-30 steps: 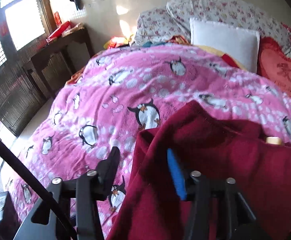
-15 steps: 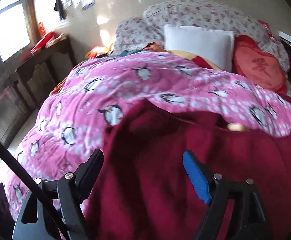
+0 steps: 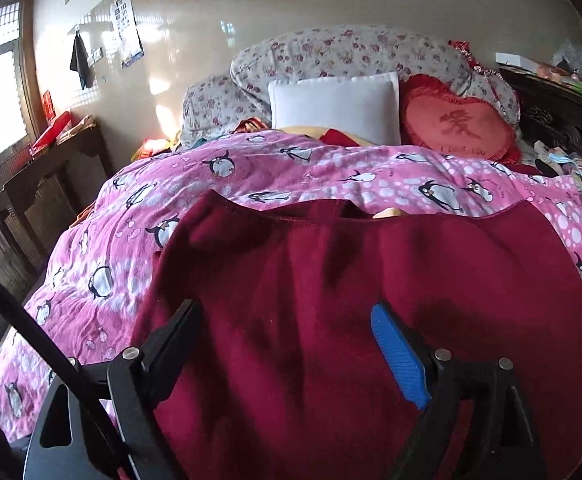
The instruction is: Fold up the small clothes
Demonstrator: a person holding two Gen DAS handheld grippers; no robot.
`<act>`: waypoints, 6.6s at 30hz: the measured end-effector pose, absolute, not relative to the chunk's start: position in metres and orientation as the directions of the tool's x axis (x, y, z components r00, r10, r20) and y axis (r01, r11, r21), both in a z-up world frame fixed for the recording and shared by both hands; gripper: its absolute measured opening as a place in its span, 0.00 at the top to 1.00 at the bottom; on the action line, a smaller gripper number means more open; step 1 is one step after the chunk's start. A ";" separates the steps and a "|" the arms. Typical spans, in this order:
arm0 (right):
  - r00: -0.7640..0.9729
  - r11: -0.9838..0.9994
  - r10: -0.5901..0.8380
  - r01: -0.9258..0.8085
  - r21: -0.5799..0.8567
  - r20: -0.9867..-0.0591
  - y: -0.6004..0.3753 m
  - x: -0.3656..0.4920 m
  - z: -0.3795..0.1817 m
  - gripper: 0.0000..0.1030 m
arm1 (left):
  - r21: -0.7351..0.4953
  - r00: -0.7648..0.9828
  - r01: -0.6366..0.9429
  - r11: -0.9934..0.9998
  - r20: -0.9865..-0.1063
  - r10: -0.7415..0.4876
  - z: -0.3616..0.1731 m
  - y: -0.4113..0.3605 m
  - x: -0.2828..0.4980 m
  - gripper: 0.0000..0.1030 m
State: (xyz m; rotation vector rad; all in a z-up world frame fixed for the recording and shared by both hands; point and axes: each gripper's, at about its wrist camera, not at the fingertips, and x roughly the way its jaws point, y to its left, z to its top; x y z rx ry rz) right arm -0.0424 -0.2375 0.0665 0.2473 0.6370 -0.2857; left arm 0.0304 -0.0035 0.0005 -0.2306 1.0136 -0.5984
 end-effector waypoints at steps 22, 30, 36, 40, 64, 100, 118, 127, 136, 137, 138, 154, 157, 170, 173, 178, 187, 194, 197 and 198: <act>0.809 0.953 -0.152 0.272 0.132 -0.568 -0.234 -0.068 0.064 0.01 | -0.387 0.425 0.383 0.839 -0.733 -0.532 -0.001 -0.017 0.025 0.03; 0.800 0.954 -0.171 0.281 0.107 -0.575 -0.228 -0.064 0.063 0.01 | -0.386 0.418 0.392 0.835 -0.734 -0.535 0.000 -0.018 0.026 0.01; 0.784 0.955 -0.120 0.259 0.145 -0.609 -0.217 -0.043 0.088 0.00 | -0.423 0.400 0.383 0.821 -0.726 -0.560 -0.001 -0.015 0.029 0.01; 0.727 0.975 -0.055 0.186 0.119 -0.685 -0.198 -0.006 0.085 0.00 | -0.488 0.380 0.358 0.796 -0.703 -0.601 -0.003 -0.004 0.033 0.01; 0.665 0.994 0.066 0.023 0.109 -0.744 -0.221 0.024 0.090 0.79 | -0.635 0.228 0.493 0.595 -0.566 -0.792 0.017 -0.017 0.019 0.78; 0.828 0.759 0.201 0.207 0.618 -0.524 -0.438 -0.159 0.085 0.15 | -0.253 0.304 0.728 0.637 -0.714 -0.631 0.051 -0.152 -0.077 0.27; 0.737 0.888 -0.215 0.421 0.186 -0.641 -0.438 -0.146 0.089 0.98 | -0.188 0.315 0.758 0.625 -0.733 -0.603 0.039 -0.178 -0.084 0.24; 0.835 0.845 0.008 0.288 0.450 -0.550 -0.436 -0.213 0.098 0.39 | -0.195 0.312 0.746 0.637 -0.742 -0.593 0.031 -0.177 -0.082 0.24; 0.772 0.858 0.110 0.245 0.452 -0.626 -0.395 -0.199 0.061 0.74 | -0.168 0.339 0.734 0.658 -0.748 -0.570 0.033 -0.176 -0.091 0.24; 0.773 0.858 0.109 0.244 0.451 -0.625 -0.396 -0.197 0.058 0.74 | -0.168 0.334 0.736 0.656 -0.752 -0.568 0.035 -0.175 -0.092 0.24; 0.785 0.862 0.105 0.234 0.450 -0.610 -0.395 -0.200 0.061 0.78 | -0.168 0.334 0.741 0.651 -0.748 -0.574 0.039 -0.172 -0.094 0.24; 0.822 0.880 -0.098 0.335 0.337 -0.561 -0.390 -0.241 0.092 0.62 | -0.106 0.426 0.713 0.693 -0.720 -0.548 0.051 -0.173 -0.091 0.20; 0.851 0.899 -0.089 0.292 0.326 -0.518 -0.379 -0.235 0.108 0.62 | -0.094 0.456 0.699 0.709 -0.705 -0.543 0.062 -0.181 -0.084 0.20; 0.777 0.868 -0.096 0.371 0.330 -0.622 -0.428 -0.168 0.052 0.80 | -0.078 0.496 0.659 0.748 -0.701 -0.511 0.039 -0.224 -0.053 0.10; 0.776 0.881 -0.101 0.360 0.305 -0.623 -0.421 -0.174 0.059 0.80 | -0.071 0.506 0.653 0.754 -0.700 -0.504 0.040 -0.222 -0.055 0.10; 0.800 0.892 -0.112 0.343 0.296 -0.590 -0.389 -0.217 0.081 0.75 | -0.081 0.504 0.644 0.760 -0.704 -0.501 0.043 -0.212 -0.057 0.10; 0.713 0.880 -0.193 0.430 0.203 -0.674 -0.376 -0.225 0.052 0.63 | -0.040 0.533 0.633 0.773 -0.702 -0.472 0.047 -0.206 -0.075 0.10; 0.751 0.873 -0.248 0.447 0.194 -0.612 -0.351 -0.250 0.082 0.42 | -0.044 0.543 0.620 0.784 -0.698 -0.468 0.054 -0.189 -0.090 0.10; 0.756 0.877 -0.274 0.450 0.168 -0.595 -0.339 -0.250 0.092 0.38 | -0.028 0.560 0.614 0.789 -0.689 -0.461 0.056 -0.183 -0.097 0.10; 0.755 0.876 -0.286 0.456 0.159 -0.590 -0.338 -0.251 0.095 0.34 | -0.023 0.566 0.612 0.790 -0.686 -0.458 0.057 -0.181 -0.100 0.10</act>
